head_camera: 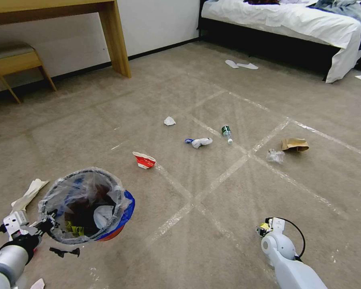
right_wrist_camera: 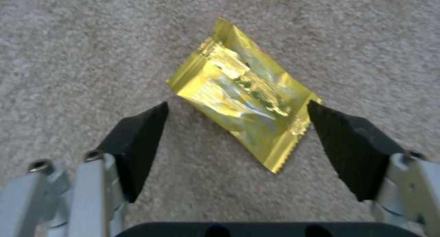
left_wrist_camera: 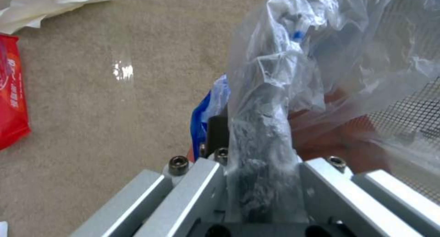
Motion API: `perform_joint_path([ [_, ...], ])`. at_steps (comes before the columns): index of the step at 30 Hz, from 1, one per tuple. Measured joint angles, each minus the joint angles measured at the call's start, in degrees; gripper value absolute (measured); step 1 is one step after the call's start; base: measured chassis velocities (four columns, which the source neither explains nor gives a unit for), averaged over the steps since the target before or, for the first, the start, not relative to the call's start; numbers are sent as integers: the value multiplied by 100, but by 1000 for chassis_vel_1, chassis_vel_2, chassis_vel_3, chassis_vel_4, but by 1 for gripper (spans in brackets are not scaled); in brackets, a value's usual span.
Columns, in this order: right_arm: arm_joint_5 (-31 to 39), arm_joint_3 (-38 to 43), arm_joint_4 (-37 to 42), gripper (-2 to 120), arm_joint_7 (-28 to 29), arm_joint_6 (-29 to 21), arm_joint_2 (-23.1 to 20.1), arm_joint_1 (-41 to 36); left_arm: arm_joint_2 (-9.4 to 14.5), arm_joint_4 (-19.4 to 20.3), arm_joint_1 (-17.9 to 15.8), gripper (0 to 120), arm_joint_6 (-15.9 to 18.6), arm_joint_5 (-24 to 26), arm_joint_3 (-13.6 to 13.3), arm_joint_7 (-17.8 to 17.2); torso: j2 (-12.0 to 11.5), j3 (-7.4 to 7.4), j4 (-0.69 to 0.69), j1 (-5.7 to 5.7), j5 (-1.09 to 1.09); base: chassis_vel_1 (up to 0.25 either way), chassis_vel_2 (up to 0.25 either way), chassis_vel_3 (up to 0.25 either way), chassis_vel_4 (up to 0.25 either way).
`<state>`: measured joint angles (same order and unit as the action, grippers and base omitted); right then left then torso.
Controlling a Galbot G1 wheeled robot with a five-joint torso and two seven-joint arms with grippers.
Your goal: Pick up the trash bin and place the garbage on the floor into it.
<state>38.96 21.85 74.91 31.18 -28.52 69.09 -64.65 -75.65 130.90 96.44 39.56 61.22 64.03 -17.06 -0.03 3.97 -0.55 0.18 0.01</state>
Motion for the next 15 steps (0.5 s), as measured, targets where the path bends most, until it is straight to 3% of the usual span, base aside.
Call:
perform_joint_path([
  [8,-47,-13,-83,73,-109,52,-9,74,-26,-17,-4,0,-8,-25,-9,0,0,0,0,0,-1,0,0,0,0],
  [11,-134,-38,-231,63,-183,123,26,115,-23,-22,-9,0,-15,-31,-12,4,0,-1,0,0,-1,0,0,0,0],
  [15,-168,-41,-262,57,-209,164,45,113,-14,-31,-3,0,-18,-30,-2,7,0,-1,1,-1,-3,0,0,0,0],
])
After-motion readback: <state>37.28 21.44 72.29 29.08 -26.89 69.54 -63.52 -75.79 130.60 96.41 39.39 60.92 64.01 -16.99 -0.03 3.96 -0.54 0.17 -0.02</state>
